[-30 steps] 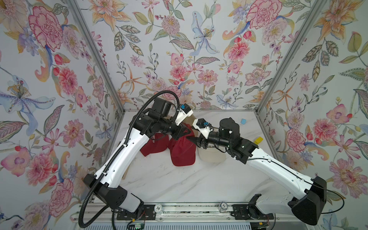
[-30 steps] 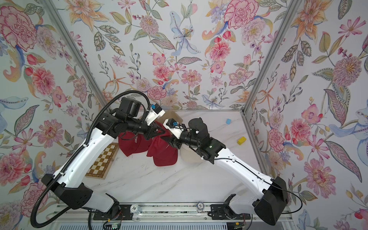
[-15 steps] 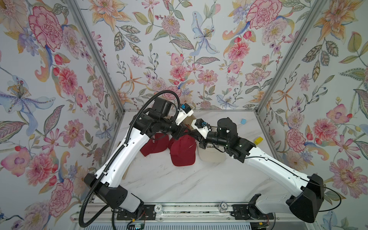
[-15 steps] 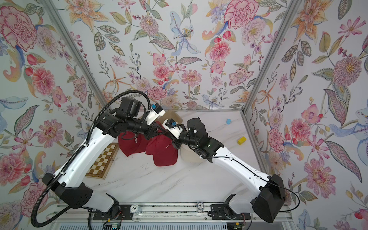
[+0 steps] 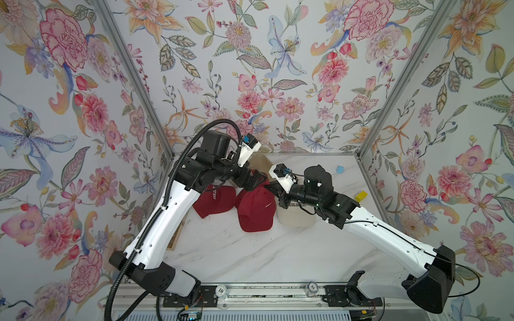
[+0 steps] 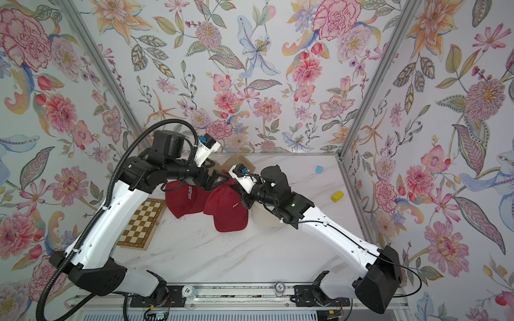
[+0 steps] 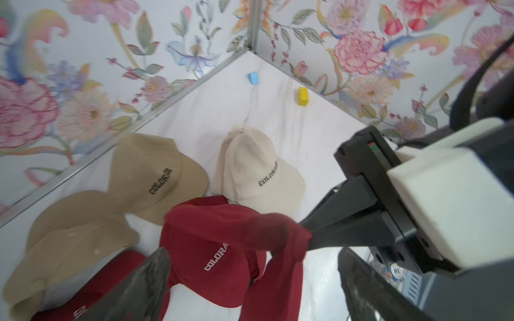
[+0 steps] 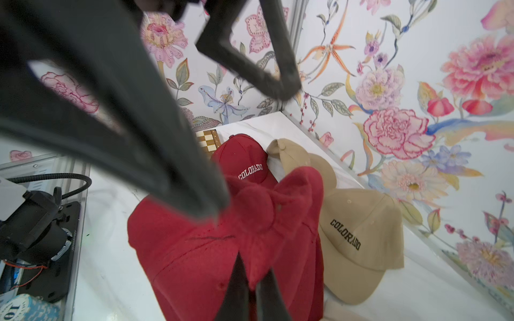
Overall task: Stack the baseball caps by color
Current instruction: Place the baseball cap on the baseball cap.
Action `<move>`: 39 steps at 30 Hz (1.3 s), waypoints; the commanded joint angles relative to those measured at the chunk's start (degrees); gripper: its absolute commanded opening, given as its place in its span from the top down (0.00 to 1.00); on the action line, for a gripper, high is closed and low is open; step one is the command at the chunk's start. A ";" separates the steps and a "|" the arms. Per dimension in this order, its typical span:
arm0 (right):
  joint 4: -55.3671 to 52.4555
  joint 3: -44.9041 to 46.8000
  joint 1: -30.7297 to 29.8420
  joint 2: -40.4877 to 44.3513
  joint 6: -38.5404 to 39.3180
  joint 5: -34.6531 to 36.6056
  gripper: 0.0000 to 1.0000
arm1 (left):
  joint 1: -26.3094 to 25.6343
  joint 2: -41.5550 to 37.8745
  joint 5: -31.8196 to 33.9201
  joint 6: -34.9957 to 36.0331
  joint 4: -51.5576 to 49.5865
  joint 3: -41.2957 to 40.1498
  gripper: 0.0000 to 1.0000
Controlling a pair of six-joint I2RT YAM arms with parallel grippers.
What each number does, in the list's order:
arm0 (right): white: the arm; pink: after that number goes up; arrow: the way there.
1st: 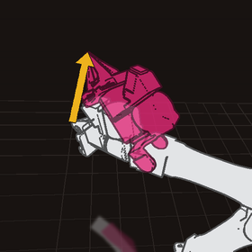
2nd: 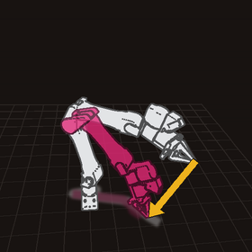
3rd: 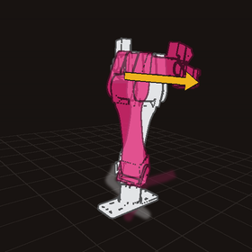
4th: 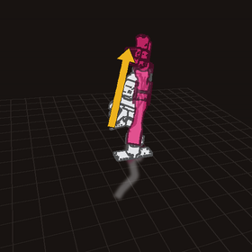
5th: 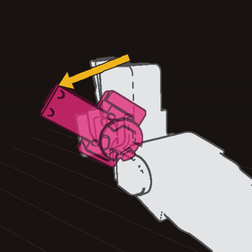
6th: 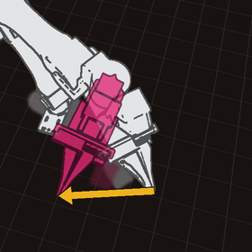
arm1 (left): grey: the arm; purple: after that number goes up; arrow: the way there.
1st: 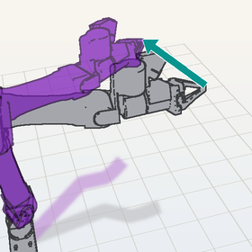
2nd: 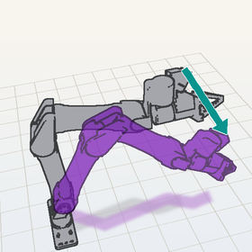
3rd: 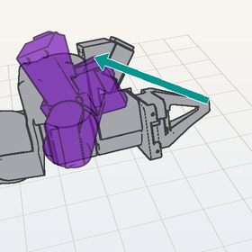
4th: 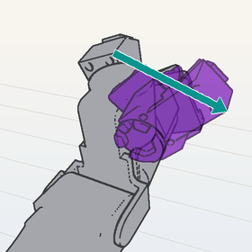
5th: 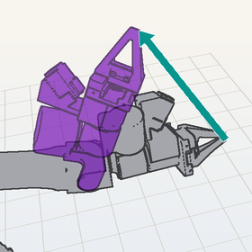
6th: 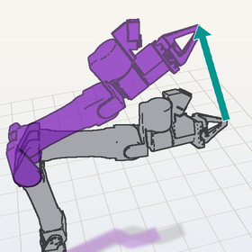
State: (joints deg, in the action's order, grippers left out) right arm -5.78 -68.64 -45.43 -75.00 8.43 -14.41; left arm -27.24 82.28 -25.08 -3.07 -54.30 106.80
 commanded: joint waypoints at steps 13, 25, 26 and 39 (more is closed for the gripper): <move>-19.98 -16.72 -6.70 -9.19 -39.30 38.77 1.00 | 4.79 -34.17 38.44 -12.57 23.46 -35.16 0.00; -20.67 -21.44 -11.68 -22.90 -54.66 45.11 1.00 | 4.83 -39.93 29.32 -15.57 26.11 -49.52 0.00; -20.93 -22.19 -11.93 -23.99 -54.89 45.58 1.00 | 4.80 -40.02 28.47 -15.56 26.54 -49.96 0.00; -26.96 -32.63 -10.44 -36.35 -59.80 44.47 1.00 | 4.82 -38.21 22.41 -14.07 30.80 -53.26 0.00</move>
State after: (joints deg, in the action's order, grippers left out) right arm -29.47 -98.98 -56.40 -109.51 -49.04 29.76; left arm -22.50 43.94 -0.73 -17.61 -25.56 54.48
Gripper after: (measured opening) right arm 0.055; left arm 0.997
